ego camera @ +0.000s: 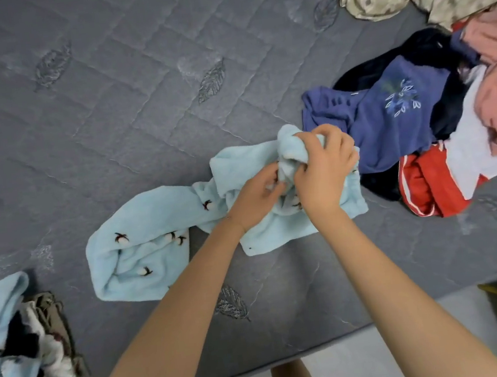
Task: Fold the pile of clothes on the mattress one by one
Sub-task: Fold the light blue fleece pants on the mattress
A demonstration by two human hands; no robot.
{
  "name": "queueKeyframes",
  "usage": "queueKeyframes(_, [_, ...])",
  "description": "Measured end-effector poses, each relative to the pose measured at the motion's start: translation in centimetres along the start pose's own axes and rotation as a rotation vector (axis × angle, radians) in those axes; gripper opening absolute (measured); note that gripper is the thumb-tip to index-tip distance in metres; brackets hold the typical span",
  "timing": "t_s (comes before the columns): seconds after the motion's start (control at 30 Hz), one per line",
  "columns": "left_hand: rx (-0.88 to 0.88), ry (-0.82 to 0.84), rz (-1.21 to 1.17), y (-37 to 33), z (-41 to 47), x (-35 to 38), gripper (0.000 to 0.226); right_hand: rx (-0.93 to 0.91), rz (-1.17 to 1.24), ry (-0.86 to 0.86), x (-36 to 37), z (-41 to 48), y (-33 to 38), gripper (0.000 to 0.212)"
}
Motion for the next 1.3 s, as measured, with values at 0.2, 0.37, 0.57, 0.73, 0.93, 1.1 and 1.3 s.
queueKeyframes(0.2, [0.046, -0.207, 0.236, 1.7, -0.9, -4.3, 0.040, -0.186, 0.033, 0.261, 5.2, -1.8, 0.6, 0.050])
queueKeyframes(0.37, [-0.074, -0.305, 0.693, 5.7, -2.8, -13.4, 0.050, -0.307, 0.114, 0.446, 9.2, -5.2, 5.0, 0.054])
queueKeyframes(0.57, [-0.122, -0.362, 0.937, 7.9, -6.9, -19.3, 0.056, -0.361, 0.061, 0.514, 12.0, -7.6, 10.1, 0.061])
queueKeyframes(0.73, [-0.267, -0.286, 1.064, 11.0, -10.6, -22.9, 0.083, -0.507, -0.075, 0.661, 15.8, -10.0, 12.4, 0.077])
queueKeyframes(0.93, [-0.125, -0.490, 0.998, 12.2, -15.0, -27.2, 0.039, -0.734, -0.155, 0.706, 19.2, -12.9, 14.1, 0.089])
queueKeyframes(1.1, [-0.062, -0.556, 0.814, 10.5, -15.3, -28.9, 0.045, -0.659, 0.007, 0.599, 19.1, -12.7, 15.4, 0.054])
queueKeyframes(1.3, [-0.161, -0.609, 0.826, 6.2, -12.3, -31.6, 0.042, -0.381, 0.212, 0.691, 18.3, -8.8, 16.3, 0.023])
Point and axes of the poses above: each hand's wrist, its own z-axis towards the middle knuckle, its own x-axis out of the palm, y = z × x, the point moved 7 cm from there along z, towards the middle knuckle, and after that the axes turned 13 degrees about -z, right-handed, at the moved point
